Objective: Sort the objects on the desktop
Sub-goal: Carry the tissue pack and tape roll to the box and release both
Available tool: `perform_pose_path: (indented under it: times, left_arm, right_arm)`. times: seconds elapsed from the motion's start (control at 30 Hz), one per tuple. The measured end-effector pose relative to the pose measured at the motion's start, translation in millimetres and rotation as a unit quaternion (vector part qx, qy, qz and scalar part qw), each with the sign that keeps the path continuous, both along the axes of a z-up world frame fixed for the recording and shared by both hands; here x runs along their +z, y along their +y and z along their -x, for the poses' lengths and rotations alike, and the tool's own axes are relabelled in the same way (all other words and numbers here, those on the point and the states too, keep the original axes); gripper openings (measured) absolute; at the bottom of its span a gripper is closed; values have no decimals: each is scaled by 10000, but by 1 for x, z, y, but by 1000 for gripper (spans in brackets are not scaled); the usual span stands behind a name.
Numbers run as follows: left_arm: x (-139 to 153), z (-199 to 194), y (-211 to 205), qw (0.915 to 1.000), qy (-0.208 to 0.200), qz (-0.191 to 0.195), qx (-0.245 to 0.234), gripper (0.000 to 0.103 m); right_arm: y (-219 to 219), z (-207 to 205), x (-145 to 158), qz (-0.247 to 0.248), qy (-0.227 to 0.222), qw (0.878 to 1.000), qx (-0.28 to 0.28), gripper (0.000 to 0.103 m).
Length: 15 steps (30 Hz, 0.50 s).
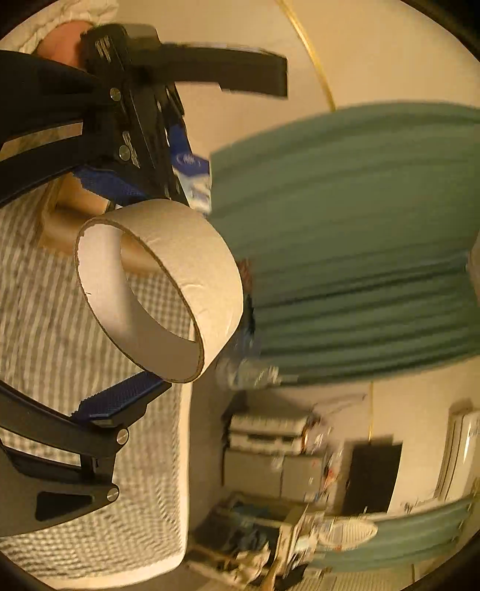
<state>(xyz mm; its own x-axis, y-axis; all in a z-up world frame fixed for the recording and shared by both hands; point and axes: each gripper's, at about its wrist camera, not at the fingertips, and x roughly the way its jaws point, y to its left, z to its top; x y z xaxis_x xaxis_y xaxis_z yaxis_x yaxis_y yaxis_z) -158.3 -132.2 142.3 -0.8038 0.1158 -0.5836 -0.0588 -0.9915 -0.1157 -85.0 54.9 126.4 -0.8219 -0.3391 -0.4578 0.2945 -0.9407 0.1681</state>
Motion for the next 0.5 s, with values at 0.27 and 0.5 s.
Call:
perform_pose_path:
  times: [0.27,0.5]
  left_arm:
    - [-45,10,-100,9992,-292,14,276,74]
    - [-112,15,-124,9965,-449,698,-18,74]
  right_arm:
    - [-82,39,-38,31,-697,9964,474,85]
    - [-113,85,-89,83,-1375,9896,419,85]
